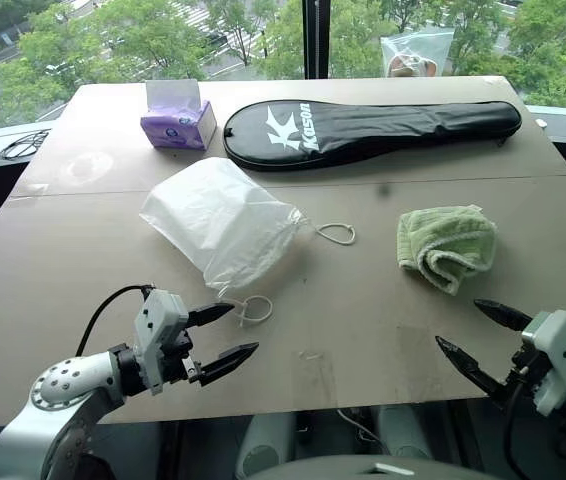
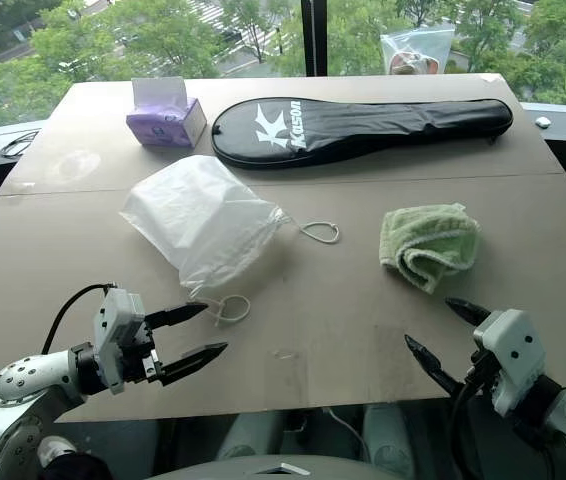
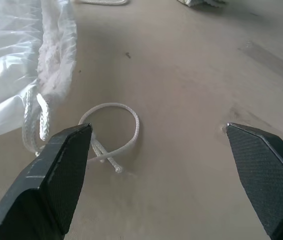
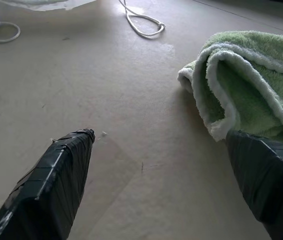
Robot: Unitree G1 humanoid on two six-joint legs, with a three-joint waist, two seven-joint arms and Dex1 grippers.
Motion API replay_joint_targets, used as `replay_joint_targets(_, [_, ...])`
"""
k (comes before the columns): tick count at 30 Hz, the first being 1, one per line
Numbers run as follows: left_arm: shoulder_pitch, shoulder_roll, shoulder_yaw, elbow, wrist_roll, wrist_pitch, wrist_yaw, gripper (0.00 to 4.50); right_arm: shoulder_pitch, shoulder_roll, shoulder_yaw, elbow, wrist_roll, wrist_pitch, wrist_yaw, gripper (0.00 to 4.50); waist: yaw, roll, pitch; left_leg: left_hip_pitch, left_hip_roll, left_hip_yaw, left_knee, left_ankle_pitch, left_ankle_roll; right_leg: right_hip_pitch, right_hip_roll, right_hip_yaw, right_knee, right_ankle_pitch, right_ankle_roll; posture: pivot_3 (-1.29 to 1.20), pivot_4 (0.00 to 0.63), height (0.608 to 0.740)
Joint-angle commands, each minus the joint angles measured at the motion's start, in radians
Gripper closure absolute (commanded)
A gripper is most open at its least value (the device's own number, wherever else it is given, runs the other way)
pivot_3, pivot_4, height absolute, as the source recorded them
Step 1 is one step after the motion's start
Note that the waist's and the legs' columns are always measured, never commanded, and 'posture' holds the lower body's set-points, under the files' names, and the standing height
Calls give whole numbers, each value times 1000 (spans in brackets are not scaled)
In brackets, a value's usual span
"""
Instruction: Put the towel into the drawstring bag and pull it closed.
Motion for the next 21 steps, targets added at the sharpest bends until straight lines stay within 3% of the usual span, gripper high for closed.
replay_joint_targets(1, [-91, -21, -10, -24, 25, -35, 63, 75, -53, 2, 31, -67, 34, -19, -18, 4, 1, 0, 0, 0, 0, 0, 0, 0, 0, 0, 0, 0, -1, 0, 0, 0, 150, 740])
replay_joint_targets(4, [-255, -43, -81, -14, 169, -79, 190, 75, -182, -30, 103, -128, 111, 36, -34, 4, 5, -1, 0, -3, 0, -1, 2, 1, -5, 1, 0, -2, -4, 0, 0, 0, 150, 740])
replay_joint_targets(10, [-329, 39, -195, -16, 465, -152, 298, 75, -269, -106, 165, -143, 143, 79, -20, 4, 2, -5, -2, -3, 0, -3, 7, -1, -3, 5, 0, -5, -5, 1, 2, 0, 150, 740])
replay_joint_targets(16, [-398, -1, -210, -7, 498, -182, 340, 75, -320, -120, 190, -120, 145, 84, -29, 4, 7, -5, -2, -3, 0, -5, 9, -1, -3, 6, 0, -8, -5, 1, 2, 0, 150, 740])
replay_joint_targets(21, [-573, -63, -304, 78, 627, -62, 452, 75, -343, -124, 210, -97, 122, 74, -34, 4, 10, -5, -3, -2, 0, -6, 12, -1, -3, 8, 0, -9, -4, 2, 3, 0, 150, 740])
